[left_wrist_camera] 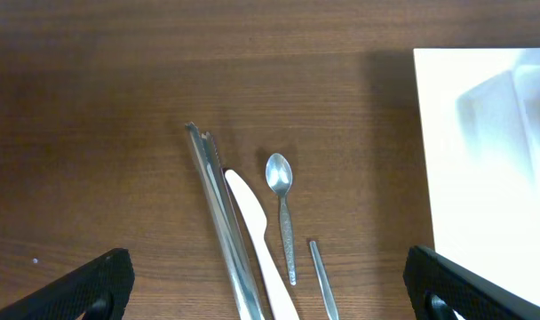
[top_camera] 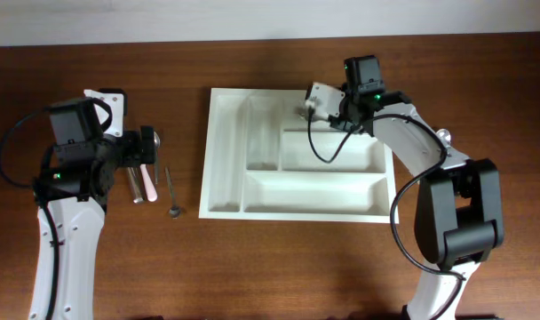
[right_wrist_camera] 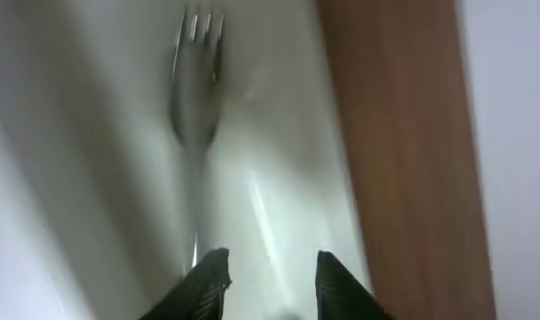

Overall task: Pack container
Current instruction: 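Place the second fork in the upper right compartment beside the first, then return the right gripper and grasp a metal spoon, then place the spoon in the tray's middle right compartment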

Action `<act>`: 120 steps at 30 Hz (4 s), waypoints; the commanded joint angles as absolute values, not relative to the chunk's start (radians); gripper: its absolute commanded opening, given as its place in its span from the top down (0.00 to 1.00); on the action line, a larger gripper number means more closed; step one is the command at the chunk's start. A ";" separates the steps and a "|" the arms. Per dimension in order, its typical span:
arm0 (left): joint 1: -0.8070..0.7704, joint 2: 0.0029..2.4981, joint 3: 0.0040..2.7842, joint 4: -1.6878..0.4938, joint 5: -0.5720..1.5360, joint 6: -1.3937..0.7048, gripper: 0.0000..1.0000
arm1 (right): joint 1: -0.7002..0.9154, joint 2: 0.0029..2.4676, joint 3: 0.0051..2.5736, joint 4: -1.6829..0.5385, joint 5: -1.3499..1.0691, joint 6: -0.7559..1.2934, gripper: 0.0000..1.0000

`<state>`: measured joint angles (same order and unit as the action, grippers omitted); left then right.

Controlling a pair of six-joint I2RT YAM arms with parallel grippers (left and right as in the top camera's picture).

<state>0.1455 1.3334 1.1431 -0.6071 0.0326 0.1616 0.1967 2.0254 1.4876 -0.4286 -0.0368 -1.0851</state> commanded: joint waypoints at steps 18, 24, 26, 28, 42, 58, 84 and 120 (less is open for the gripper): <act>0.150 1.336 1.166 -0.607 0.029 0.174 0.01 | -0.189 1.774 1.720 -1.089 0.064 0.202 0.38; 0.150 1.336 1.166 -0.607 0.029 0.174 0.01 | -0.335 1.807 1.612 -1.164 0.056 0.223 0.46; 0.150 1.336 1.166 -0.607 0.029 0.174 0.01 | -0.336 1.808 1.560 -1.163 0.059 0.220 0.46; 0.150 1.336 1.166 -0.607 0.029 0.174 0.01 | -0.334 1.808 1.509 -1.143 0.066 0.216 0.46; 0.150 1.336 1.166 -0.607 0.029 0.174 0.01 | -0.292 1.808 1.262 -0.872 0.034 -0.016 0.48; 0.150 1.336 1.166 -0.607 0.029 0.174 0.01 | -0.270 1.929 1.246 -0.723 -0.049 -0.097 0.49; 0.150 1.336 1.166 -0.607 0.029 0.174 0.01 | -0.270 1.994 1.282 -0.773 0.036 -0.097 0.96; 0.150 1.336 1.166 -0.607 0.029 0.174 0.01 | 0.260 2.047 1.731 -1.127 -0.228 -1.305 0.96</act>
<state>0.1455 1.3334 1.1431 -0.6071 0.0326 0.1616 0.2752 1.9915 1.7405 -1.1389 -0.2153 -1.2640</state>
